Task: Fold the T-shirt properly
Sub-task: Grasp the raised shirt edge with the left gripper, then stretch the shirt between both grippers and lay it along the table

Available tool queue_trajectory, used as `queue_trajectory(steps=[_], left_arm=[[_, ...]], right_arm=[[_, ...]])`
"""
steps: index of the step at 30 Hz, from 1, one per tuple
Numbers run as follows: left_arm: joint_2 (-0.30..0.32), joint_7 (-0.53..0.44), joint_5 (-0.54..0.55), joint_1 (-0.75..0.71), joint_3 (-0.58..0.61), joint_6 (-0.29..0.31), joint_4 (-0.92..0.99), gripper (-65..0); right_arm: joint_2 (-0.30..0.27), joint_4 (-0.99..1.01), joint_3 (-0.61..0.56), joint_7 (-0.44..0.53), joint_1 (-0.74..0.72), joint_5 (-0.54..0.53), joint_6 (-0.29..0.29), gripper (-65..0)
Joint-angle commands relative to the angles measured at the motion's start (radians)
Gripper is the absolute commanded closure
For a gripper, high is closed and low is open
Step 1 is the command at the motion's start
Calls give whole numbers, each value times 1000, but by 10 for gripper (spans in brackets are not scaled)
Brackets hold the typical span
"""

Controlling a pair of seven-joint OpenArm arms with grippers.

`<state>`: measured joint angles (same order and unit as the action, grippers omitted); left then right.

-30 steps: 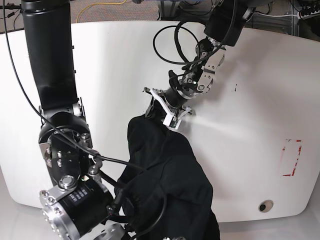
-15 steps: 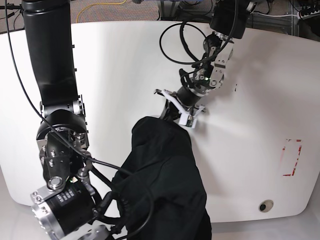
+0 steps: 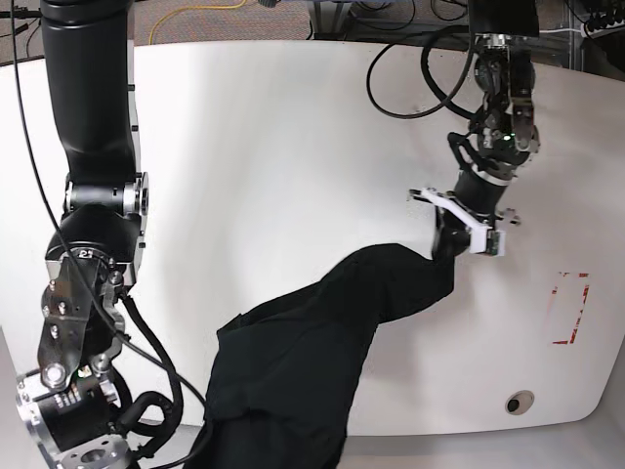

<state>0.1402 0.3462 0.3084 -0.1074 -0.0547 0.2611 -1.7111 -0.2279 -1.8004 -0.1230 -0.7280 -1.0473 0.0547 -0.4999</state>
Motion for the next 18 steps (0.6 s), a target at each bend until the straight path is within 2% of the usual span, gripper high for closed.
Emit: queue_trajectory(steps=[1,6,11,15,18], left_arm=[[43,11,7,-19,-69,2,-96,0],[75,70,7,-50,-202,2,-208,0],[82,139,8,-44,-327,4,-280,0],[82,202,16,19,-393,13,-307,0],[114,255,25,87,-451,43,-309,0]], right_arm=[[-24,63,47,28,-27,1,10,-2],[-57,233,122,32,-31,-6,10,-2],[-61,413,205,32,-64,-5,10,-2],[-63,572,248,32,-103,0,11,-2],[-64,678,291,28,-143,3,14,-2]])
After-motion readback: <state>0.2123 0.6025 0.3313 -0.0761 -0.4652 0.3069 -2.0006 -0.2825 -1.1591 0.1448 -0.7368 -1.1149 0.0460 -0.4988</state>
